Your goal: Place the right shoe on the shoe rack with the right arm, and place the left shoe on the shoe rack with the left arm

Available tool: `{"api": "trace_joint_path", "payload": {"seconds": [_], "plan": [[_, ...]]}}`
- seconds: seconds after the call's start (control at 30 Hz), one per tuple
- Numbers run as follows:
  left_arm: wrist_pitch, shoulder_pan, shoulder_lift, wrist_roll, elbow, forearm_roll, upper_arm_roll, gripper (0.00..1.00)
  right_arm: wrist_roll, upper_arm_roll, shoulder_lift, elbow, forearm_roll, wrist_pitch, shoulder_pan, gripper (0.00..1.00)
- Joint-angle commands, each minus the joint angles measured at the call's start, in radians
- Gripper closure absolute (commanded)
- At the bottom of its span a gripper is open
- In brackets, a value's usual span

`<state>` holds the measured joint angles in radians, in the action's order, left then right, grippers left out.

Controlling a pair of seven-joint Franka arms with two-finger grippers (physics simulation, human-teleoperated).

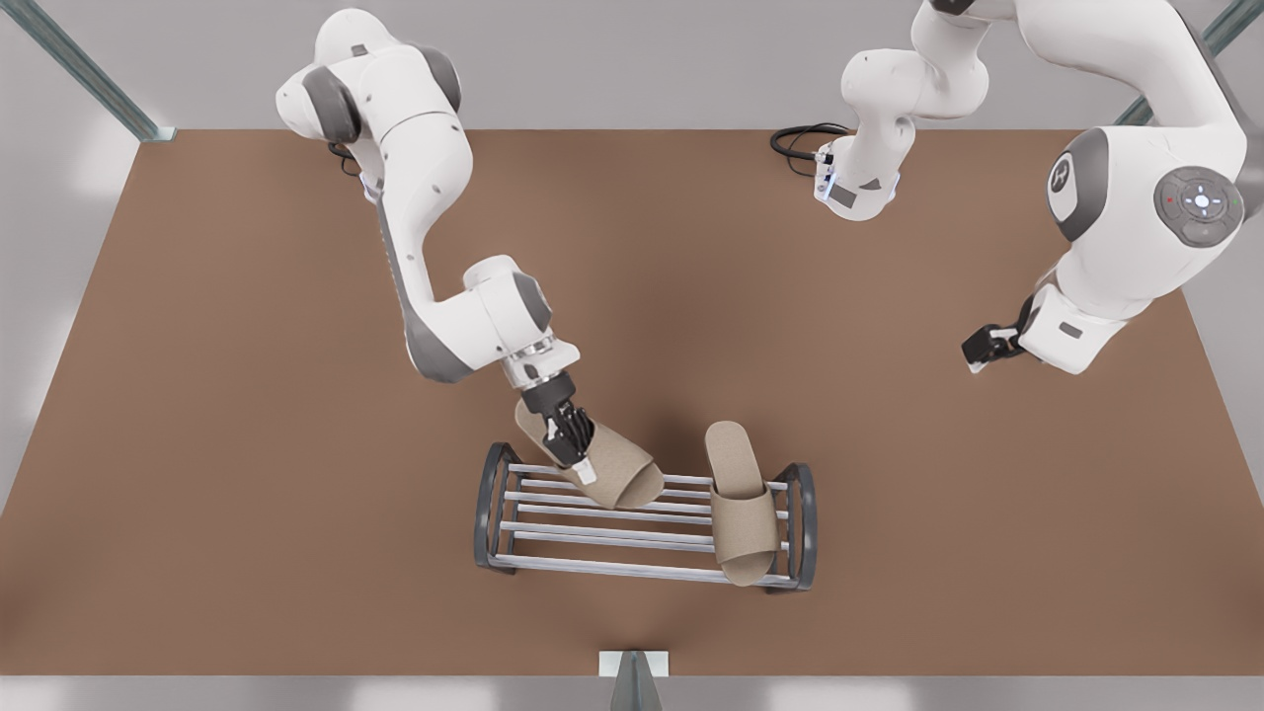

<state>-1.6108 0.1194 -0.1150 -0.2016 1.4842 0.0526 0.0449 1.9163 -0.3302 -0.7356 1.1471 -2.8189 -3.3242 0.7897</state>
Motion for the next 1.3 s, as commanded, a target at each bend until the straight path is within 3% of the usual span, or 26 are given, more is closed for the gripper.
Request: {"api": "trace_joint_path", "payload": {"seconds": [0.0,0.1,0.63,0.67,0.73,0.77,1.27], "plan": [[0.071,0.0,0.005,0.202,0.001,-0.004,-0.002,0.0,0.044,-0.009,-0.008,-0.003,0.042,0.018,0.005,0.79],[0.072,0.0,0.008,0.2,0.001,-0.002,-0.005,0.0,0.049,-0.085,-0.062,-0.003,0.141,0.077,0.039,0.79],[0.075,0.002,0.023,0.197,0.001,0.006,-0.007,0.0,0.05,-0.156,-0.108,0.017,0.233,0.21,0.059,0.79],[0.077,0.002,0.024,0.197,0.001,0.006,-0.007,0.0,0.05,-0.156,-0.108,0.017,0.233,0.212,0.059,0.63],[0.078,0.002,0.024,0.197,0.001,0.006,-0.008,0.0,0.052,-0.155,-0.11,0.017,0.239,0.23,0.057,0.14],[0.078,0.002,0.024,0.197,0.001,0.006,-0.008,0.0,0.055,-0.156,-0.11,0.017,0.239,0.23,0.057,0.0],[0.08,0.002,0.035,0.192,0.001,0.004,-0.017,0.0,0.059,-0.151,-0.133,0.011,0.274,0.23,0.053,0.0]]}}
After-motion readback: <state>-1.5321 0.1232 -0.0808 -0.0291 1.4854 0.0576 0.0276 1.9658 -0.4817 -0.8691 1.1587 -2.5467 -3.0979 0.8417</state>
